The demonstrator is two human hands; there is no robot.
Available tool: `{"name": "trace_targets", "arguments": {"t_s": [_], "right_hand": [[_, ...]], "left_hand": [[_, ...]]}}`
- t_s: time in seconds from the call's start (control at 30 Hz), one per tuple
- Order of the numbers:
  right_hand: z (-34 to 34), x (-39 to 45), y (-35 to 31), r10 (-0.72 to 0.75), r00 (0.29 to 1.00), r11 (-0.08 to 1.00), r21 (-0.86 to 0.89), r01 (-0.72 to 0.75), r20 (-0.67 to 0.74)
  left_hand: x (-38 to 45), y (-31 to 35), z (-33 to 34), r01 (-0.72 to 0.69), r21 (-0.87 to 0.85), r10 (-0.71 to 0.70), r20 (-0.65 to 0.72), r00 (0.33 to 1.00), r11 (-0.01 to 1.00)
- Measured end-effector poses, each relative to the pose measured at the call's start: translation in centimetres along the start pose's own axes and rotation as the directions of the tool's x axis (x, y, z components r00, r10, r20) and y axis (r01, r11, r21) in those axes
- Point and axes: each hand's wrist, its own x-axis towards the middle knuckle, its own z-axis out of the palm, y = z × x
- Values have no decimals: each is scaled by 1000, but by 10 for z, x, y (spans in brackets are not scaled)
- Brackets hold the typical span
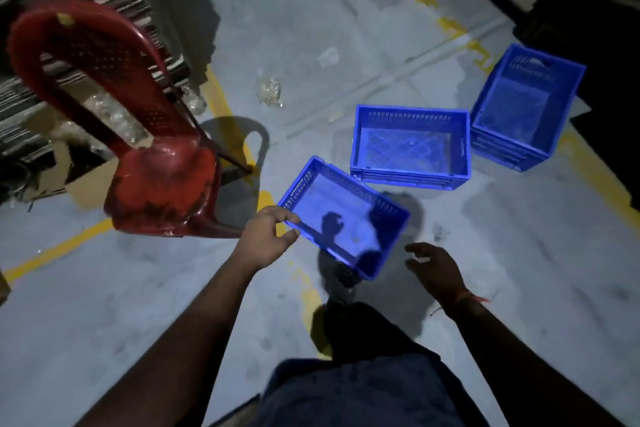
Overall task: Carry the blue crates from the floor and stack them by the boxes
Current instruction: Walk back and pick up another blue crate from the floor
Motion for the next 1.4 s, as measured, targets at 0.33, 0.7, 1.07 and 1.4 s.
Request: {"name": "trace_targets", "arguments": {"t_s": [0.33, 0.7, 1.07, 1.4], "right_hand": [[92, 108, 18, 197, 974, 976, 121, -183, -115], [213, 244, 163, 308, 916, 946, 181, -267, -258], [252, 317, 238, 355, 910, 916, 274, -294, -212], [245, 324, 223, 407, 901, 816, 502, -286, -149]], "left_hand": [[159, -101, 50, -33, 55, 29, 65, 997, 998], [331, -289, 194, -95, 284, 71, 94, 993, 954], [395, -362, 250, 0, 275, -56, 196, 979, 961], [425, -360, 226, 70, 13, -68, 432, 899, 997]]}}
